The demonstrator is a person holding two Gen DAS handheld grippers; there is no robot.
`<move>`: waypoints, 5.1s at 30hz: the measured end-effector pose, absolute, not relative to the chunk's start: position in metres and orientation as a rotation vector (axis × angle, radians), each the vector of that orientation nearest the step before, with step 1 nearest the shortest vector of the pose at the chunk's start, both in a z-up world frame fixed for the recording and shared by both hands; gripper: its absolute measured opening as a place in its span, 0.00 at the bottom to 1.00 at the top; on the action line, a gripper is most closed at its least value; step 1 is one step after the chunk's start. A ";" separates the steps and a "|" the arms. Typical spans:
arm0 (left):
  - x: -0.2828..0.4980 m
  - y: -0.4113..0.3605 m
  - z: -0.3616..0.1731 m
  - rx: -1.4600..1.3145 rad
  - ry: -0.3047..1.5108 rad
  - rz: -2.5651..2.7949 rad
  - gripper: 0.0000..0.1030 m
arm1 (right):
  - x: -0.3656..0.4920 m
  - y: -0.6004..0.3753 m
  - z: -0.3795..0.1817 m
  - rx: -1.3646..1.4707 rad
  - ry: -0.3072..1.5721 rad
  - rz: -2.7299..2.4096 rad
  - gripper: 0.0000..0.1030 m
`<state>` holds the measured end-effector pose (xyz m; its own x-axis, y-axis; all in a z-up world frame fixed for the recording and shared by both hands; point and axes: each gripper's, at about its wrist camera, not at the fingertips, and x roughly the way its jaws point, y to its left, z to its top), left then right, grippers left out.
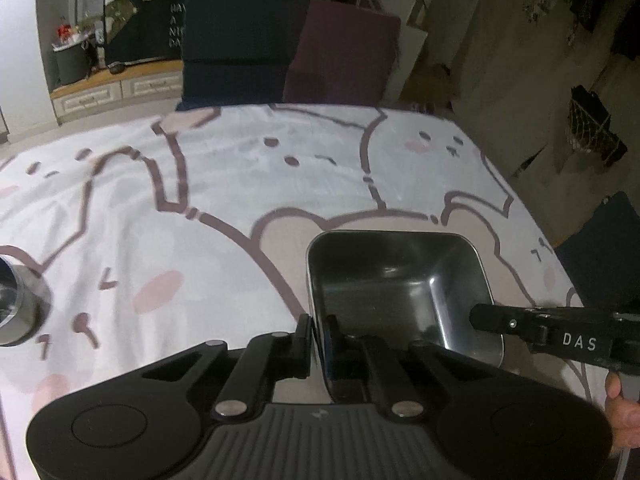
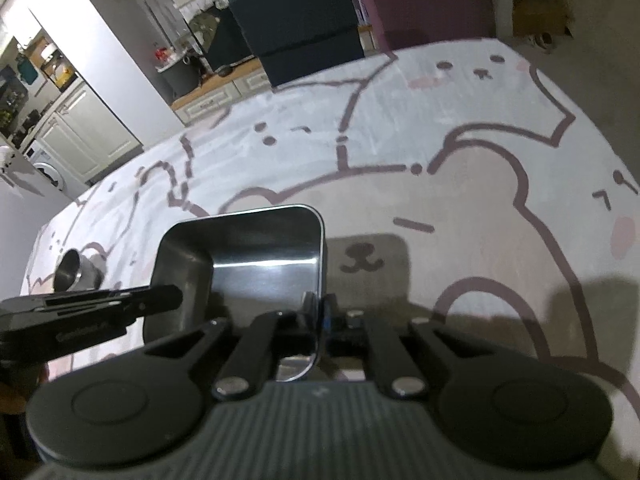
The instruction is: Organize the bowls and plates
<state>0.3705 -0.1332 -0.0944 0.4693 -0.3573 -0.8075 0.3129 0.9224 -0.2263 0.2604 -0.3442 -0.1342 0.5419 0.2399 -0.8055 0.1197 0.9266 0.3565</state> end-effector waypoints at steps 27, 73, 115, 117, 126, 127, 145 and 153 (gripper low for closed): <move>0.251 0.044 -0.013 -0.105 0.814 -0.216 0.07 | 0.209 -0.191 -0.064 0.326 0.861 0.385 0.05; 0.210 0.143 -0.111 -0.009 1.056 -0.054 0.08 | 0.177 -0.041 -0.106 0.066 1.057 0.584 0.13; 0.219 0.124 -0.133 0.061 1.116 -0.068 0.15 | 0.180 -0.034 -0.131 -0.061 1.126 0.549 0.11; 0.220 0.124 -0.133 0.061 1.116 -0.070 0.15 | 0.180 -0.035 -0.133 -0.066 1.131 0.546 0.11; 0.220 0.124 -0.133 0.057 1.114 -0.077 0.15 | 0.182 -0.034 -0.137 -0.068 1.140 0.542 0.11; 0.220 0.124 -0.132 0.055 1.114 -0.080 0.15 | 0.182 -0.034 -0.138 -0.065 1.142 0.541 0.11; 0.221 0.126 -0.133 0.040 1.132 -0.115 0.18 | 0.192 -0.048 -0.147 0.052 1.202 0.466 0.21; 0.219 0.124 -0.131 0.041 1.128 -0.119 0.23 | 0.191 -0.050 -0.144 0.057 1.187 0.471 0.22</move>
<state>0.2194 0.1244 -0.1311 0.4233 -0.0740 -0.9029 0.1157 0.9929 -0.0272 0.1911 -0.0502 -0.1445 0.2897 0.3821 -0.8776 -0.3230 0.9021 0.2861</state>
